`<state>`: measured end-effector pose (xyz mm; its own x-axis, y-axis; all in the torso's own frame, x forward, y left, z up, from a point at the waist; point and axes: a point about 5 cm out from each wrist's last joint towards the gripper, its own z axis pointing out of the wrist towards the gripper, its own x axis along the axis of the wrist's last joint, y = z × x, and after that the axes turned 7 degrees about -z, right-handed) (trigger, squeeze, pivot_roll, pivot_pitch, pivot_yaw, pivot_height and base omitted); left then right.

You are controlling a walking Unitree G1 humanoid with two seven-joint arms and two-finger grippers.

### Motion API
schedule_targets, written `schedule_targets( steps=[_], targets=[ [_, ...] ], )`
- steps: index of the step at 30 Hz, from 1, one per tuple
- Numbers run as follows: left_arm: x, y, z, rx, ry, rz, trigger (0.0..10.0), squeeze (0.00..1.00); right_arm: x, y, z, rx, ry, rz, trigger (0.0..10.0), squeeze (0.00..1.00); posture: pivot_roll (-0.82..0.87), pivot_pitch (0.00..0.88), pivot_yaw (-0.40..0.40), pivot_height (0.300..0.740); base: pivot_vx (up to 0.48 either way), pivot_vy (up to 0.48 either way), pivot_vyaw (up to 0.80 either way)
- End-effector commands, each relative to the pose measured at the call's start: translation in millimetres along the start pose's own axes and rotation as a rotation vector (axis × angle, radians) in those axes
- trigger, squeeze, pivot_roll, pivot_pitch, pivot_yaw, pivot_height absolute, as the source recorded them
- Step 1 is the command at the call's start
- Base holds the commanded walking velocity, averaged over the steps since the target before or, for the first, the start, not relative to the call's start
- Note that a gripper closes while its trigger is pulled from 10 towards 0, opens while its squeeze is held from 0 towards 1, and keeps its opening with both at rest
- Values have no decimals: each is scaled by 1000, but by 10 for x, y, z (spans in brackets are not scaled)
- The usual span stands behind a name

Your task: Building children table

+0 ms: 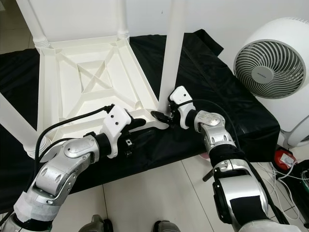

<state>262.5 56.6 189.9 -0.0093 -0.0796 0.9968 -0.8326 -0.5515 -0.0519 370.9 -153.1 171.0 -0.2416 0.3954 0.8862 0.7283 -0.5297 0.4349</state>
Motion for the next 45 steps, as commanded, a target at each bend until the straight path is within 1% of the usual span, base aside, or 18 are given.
schedule_targets(
  steps=[1,7,9,11,12,15,18,20,21,23,28,33,34,39,42,43,44,45],
  targets=[
    [-6,-6,4,9,-10,-3,10000,0,-165,-54,-50,-4,-76,1,10000,0,-37,93,3,740,0,0,0],
    [-18,2,-3,5,-13,-6,10000,0,-195,-25,-51,-175,-85,42,10000,0,-51,103,3,740,0,0,0],
    [-18,2,-3,5,-13,-6,10000,0,-195,-25,-51,-175,-85,42,10000,0,-51,103,3,740,0,0,0],
    [-27,15,3,1,-15,-11,10000,0,-180,-76,34,-312,-78,121,10000,0,-54,109,1,740,0,0,0],
    [-27,15,3,1,-15,-11,10000,0,-180,-76,34,-312,-78,121,10000,0,-54,109,1,740,0,0,0],
    [-37,25,4,-3,-19,-18,10000,0,-124,-156,128,-569,-105,221,10000,0,-51,109,-3,740,0,0,0],
    [-39,27,2,-3,-19,-18,10000,0,-114,-175,134,-630,-116,247,10000,0,-51,109,-3,740,0,0,0],
    [-46,38,0,-4,-20,-21,10000,0,-96,-263,143,-803,-154,284,10000,0,-49,106,-5,740,0,0,0],
    [-46,38,0,-4,-20,-21,10000,0,-96,-263,143,-803,-154,284,10000,0,-49,106,-5,740,0,0,0],
    [-51,49,3,-6,-20,-26,10000,0,-73,-372,165,-907,-172,306,10000,0,-49,99,-5,740,0,0,0],
    [-50,60,7,-10,-19,-29,10000,0,51,-548,269,-886,-123,353,10000,0,-52,94,-4,740,0,0,0],
    [-58,61,11,-12,-21,-29,10000,0,146,-565,275,-872,-90,357,10000,0,-52,91,-7,740,0,0,0],
    [-56,61,13,-13,-20,-29,10000,0,168,-563,268,-874,-81,360,10000,1000,-52,91,-7,740,0,0,0],
    [-55,68,21,-13,-18,-29,10000,0,158,-511,173,-888,-38,389,10000,1000,-47,86,-16,740,0,0,0],
    [-57,62,12,-6,-19,-26,10000,0,116,-463,97,-820,-7,387,10000,1000,-42,84,-19,740,0,0,0],
    [-58,57,6,-2,-19,-26,10000,0,90,-461,84,-761,-6,388,10000,1000,-42,84,-19,740,0,0,0],
    [-60,52,-1,0,-20,-26,10000,0,42,-466,63,-651,-18,365,10000,0,-42,84,-19,740,0,0,0],
    [-60,52,-1,0,-20,-26,10000,0,42,-466,63,-651,-18,365,10000,0,-42,84,-19,740,0,0,0]
  ],
)
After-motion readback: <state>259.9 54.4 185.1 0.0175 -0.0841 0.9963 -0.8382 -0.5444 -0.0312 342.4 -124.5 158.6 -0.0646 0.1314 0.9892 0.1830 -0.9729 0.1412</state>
